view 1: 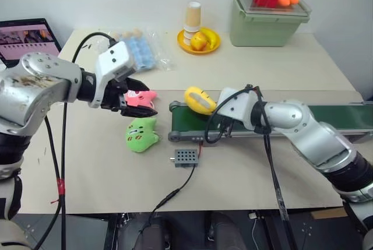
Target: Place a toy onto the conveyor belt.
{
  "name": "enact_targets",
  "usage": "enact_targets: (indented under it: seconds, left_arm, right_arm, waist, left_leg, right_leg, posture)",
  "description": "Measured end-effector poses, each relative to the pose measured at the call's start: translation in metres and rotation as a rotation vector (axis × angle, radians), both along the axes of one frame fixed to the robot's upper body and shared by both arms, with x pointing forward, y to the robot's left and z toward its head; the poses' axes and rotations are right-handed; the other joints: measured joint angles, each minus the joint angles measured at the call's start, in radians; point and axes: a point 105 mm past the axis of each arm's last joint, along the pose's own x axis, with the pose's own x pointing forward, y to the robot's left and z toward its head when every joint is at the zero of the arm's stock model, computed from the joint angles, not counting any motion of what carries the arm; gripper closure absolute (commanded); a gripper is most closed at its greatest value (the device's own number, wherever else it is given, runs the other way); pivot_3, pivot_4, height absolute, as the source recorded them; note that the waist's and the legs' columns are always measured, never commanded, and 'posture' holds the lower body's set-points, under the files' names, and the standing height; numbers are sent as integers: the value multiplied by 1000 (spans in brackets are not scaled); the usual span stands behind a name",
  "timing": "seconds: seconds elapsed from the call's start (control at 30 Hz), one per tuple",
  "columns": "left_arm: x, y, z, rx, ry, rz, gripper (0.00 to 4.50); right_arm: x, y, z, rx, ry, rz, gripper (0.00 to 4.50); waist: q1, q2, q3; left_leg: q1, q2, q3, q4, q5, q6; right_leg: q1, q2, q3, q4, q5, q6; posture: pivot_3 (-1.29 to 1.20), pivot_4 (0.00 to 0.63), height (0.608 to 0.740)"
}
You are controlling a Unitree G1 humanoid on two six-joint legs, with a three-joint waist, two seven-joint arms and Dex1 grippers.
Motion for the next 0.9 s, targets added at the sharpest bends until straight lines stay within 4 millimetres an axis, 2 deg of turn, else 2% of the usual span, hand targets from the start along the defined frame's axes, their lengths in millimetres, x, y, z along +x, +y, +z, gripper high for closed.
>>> enact_targets:
  seconds: [0.3,0.5,0.53,0.6,0.73,0.9]
  left_arm:
    - [-10,-12,7,-64,7,-86,429]
    - [-21,-13,-1,-81,62,-147,429]
    - [-22,-13,-2,-79,65,-154,384]
    - [-23,-13,-3,-76,66,-159,384]
    - [-21,-12,-3,-68,58,-147,384]
    - [-17,-15,-3,-81,51,-146,384]
  right_arm:
    - [-2,-2,-14,-151,-104,78,4500]
    - [-3,-7,-19,-176,-124,86,4500]
    - [-3,-6,-19,-173,-120,86,3820]
    - [-4,-6,-20,-169,-111,88,3390]
    - [-5,-7,-24,-150,-82,86,2006]
    - [-3,-11,-15,-147,-92,70,368]
  waist:
    - [-2,0,0]
    - [-12,0,0]
    - [-12,0,0]
    - [-12,0,0]
    - [-11,0,0]
    - [-11,0,0]
  left_leg:
    - [2,0,-1,1,0,0]
    - [5,1,-3,2,0,0]
    - [6,1,-3,2,0,0]
    - [6,1,-4,2,0,0]
    - [6,1,-4,2,0,0]
    - [6,1,-4,2,0,0]
  right_leg:
    - [1,0,1,1,-1,1]
    - [3,0,2,2,-1,2]
    - [3,0,2,2,-1,2]
    - [3,1,3,2,-1,2]
    - [3,1,3,2,0,0]
    - [3,1,3,2,0,0]
  posture:
    - [0,150,734]
    - [0,150,734]
    - [0,150,734]
    - [0,150,734]
    - [0,150,734]
    - [0,150,734]
